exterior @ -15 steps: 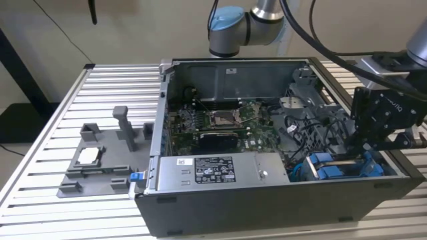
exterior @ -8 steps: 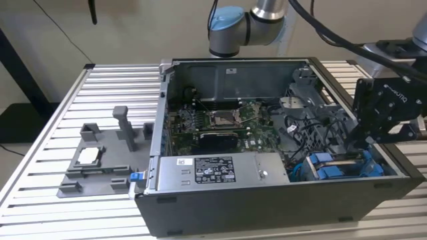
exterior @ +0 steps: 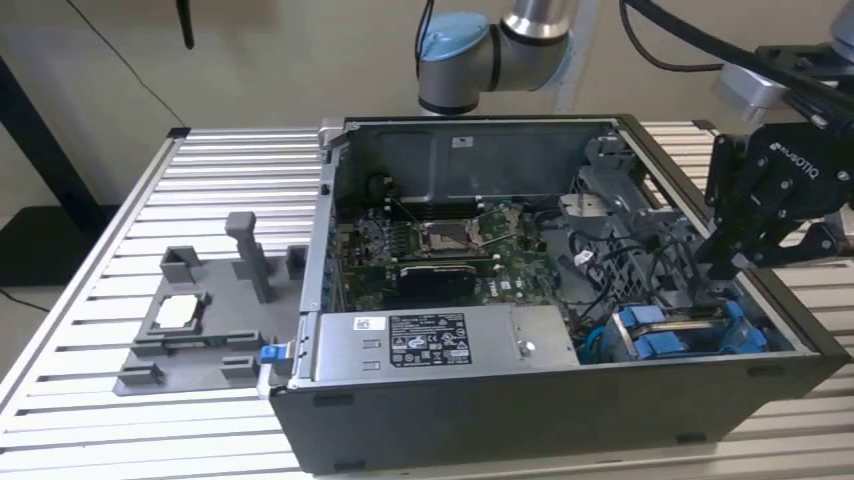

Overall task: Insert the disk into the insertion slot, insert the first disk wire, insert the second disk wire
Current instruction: 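Insert the first disk wire, then insert the second disk wire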

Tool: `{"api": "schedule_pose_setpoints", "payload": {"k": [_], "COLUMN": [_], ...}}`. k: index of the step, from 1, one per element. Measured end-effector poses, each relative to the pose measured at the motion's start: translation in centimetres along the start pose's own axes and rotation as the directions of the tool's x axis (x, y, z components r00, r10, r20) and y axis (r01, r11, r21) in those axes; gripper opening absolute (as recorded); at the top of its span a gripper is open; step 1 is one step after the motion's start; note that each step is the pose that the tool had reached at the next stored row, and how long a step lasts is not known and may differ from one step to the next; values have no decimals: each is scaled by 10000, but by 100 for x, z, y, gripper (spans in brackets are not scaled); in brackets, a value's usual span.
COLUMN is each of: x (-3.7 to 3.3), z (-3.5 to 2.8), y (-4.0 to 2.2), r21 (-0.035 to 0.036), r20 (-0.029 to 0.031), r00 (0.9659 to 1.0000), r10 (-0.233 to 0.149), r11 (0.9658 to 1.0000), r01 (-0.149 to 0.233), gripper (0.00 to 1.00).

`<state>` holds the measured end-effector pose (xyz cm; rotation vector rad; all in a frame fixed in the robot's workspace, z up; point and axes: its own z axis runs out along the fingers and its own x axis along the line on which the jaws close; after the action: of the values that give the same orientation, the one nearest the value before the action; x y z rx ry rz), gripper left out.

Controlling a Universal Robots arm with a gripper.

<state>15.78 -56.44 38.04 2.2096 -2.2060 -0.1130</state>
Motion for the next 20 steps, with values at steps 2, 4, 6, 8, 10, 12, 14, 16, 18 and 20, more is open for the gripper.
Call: {"api": "schedule_pose_setpoints", "payload": {"k": [2, 4, 6, 8, 10, 12, 14, 16, 18, 20], "x": [-32, -75, -122, -171, -217, -267, -309, -338, -343, -344], "z": [-14, -22, -29, -34, -39, -45, -54, -73, -96, -107], "y": [19, 33, 46, 61, 74, 88, 103, 117, 150, 202], "r21": [4, 4, 5, 6, 8, 9, 11, 12, 22, 56], "r20": [-3, -3, -5, -9, -12, -17, -23, -36, -41, -37], "r00": [10000, 10000, 10000, 10000, 10000, 10000, 10000, 10000, 10000, 10000], "r10": [0, 0, 0, 0, 1, 0, 1, 2, 1, 0], "r11": [10000, 10000, 10000, 10000, 10000, 10000, 10000, 10000, 10000, 10000], "r01": [0, 0, 0, 0, -1, 0, -1, -2, -1, 0], "gripper": [27, 27, 27, 27, 27, 27, 27, 27, 27, 27]}}
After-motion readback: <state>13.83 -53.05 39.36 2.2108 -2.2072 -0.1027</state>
